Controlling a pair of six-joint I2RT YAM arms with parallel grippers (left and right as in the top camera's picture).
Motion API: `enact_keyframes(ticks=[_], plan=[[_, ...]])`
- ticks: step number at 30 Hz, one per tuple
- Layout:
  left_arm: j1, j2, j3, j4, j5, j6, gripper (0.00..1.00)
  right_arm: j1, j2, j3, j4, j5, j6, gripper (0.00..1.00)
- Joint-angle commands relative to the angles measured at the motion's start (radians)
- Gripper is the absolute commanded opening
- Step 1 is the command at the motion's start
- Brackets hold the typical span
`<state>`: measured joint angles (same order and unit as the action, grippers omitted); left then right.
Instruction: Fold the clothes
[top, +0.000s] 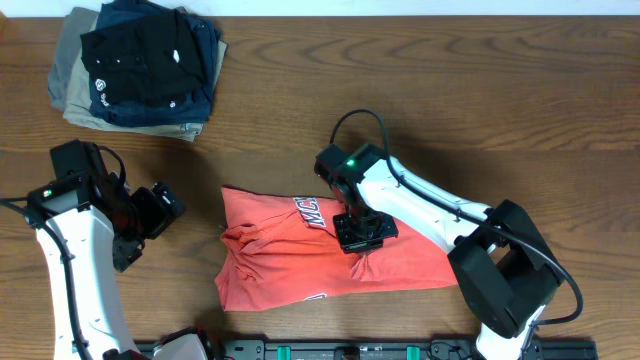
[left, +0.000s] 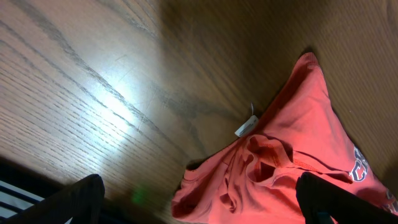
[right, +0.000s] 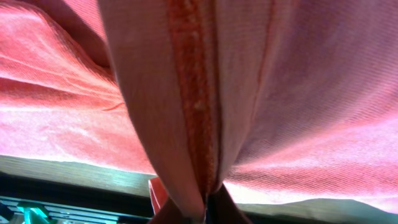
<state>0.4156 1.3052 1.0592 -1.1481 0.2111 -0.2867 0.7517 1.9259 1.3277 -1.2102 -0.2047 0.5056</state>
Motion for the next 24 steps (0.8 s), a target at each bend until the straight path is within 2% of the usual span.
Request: enact_keyframes(ticks=[1, 2, 4, 7, 11, 14, 16, 19, 20, 23, 24], plan=[[-0.003, -0.003, -0.01, -0.002, 0.006, 0.014, 0.99, 0.04, 0.016, 0.015, 0.014, -0.018, -0.014, 0.22], [-0.003, -0.003, -0.01, -0.002, 0.006, 0.014, 0.99, 0.049, 0.016, 0.015, 0.02, -0.018, -0.014, 0.3], [-0.003, -0.003, -0.01, -0.003, 0.006, 0.014, 0.99, 0.07, 0.016, 0.015, 0.039, -0.018, -0.013, 0.34], [-0.003, -0.003, -0.01, -0.003, 0.006, 0.013, 0.99, 0.087, 0.015, 0.017, 0.047, -0.014, -0.004, 0.33], [-0.003, -0.003, -0.01, -0.003, 0.006, 0.013, 0.99, 0.055, 0.001, 0.039, -0.042, 0.068, 0.02, 0.23], [-0.003, -0.003, -0.01, -0.003, 0.021, 0.013, 0.99, -0.004, -0.037, 0.052, -0.109, 0.154, 0.04, 0.24], [-0.003, -0.003, -0.01, -0.003, 0.094, 0.035, 0.99, -0.054, -0.074, 0.052, -0.13, 0.172, 0.04, 0.24], [-0.027, -0.004, -0.01, -0.005, 0.262, 0.185, 0.96, -0.132, -0.14, 0.051, -0.138, 0.198, 0.039, 0.28], [-0.048, -0.004, -0.01, -0.008, 0.307, 0.227, 0.91, -0.159, -0.162, 0.051, -0.137, 0.21, 0.039, 0.33], [-0.134, -0.005, -0.01, -0.018, 0.336, 0.253, 0.74, -0.233, -0.21, 0.051, -0.138, 0.229, 0.014, 0.58], [-0.175, -0.006, -0.01, -0.018, 0.336, 0.253, 0.65, -0.257, -0.22, 0.051, -0.142, 0.229, -0.001, 0.59]])
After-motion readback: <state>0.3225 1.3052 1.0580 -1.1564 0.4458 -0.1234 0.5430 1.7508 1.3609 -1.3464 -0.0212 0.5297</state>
